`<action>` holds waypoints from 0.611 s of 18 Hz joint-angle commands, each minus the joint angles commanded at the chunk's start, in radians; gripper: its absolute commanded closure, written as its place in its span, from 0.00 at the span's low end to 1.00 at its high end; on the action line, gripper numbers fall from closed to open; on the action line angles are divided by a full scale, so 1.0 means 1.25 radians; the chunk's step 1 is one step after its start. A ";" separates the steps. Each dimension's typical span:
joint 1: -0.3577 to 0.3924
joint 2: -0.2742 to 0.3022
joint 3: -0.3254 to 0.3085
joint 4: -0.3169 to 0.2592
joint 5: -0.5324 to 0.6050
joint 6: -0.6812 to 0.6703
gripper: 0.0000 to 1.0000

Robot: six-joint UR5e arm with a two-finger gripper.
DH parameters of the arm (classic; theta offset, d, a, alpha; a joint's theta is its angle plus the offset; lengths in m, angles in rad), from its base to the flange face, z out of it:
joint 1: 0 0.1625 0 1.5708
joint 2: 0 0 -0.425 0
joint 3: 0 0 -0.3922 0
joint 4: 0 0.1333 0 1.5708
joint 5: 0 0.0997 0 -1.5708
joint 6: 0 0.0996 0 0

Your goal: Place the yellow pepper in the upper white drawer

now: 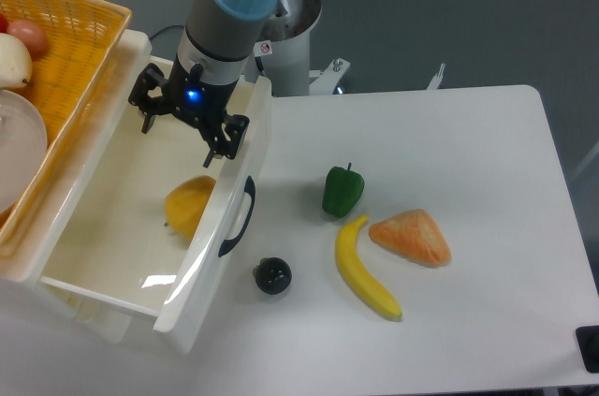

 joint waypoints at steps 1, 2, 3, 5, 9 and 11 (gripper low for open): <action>0.018 0.010 0.004 0.001 0.000 0.010 0.00; 0.028 0.014 0.005 0.006 0.001 0.024 0.00; 0.038 0.021 0.006 0.022 0.009 0.040 0.00; 0.071 0.030 0.005 0.040 0.015 0.071 0.00; 0.120 0.030 0.005 0.054 0.038 0.150 0.00; 0.129 0.025 0.005 0.055 0.111 0.222 0.00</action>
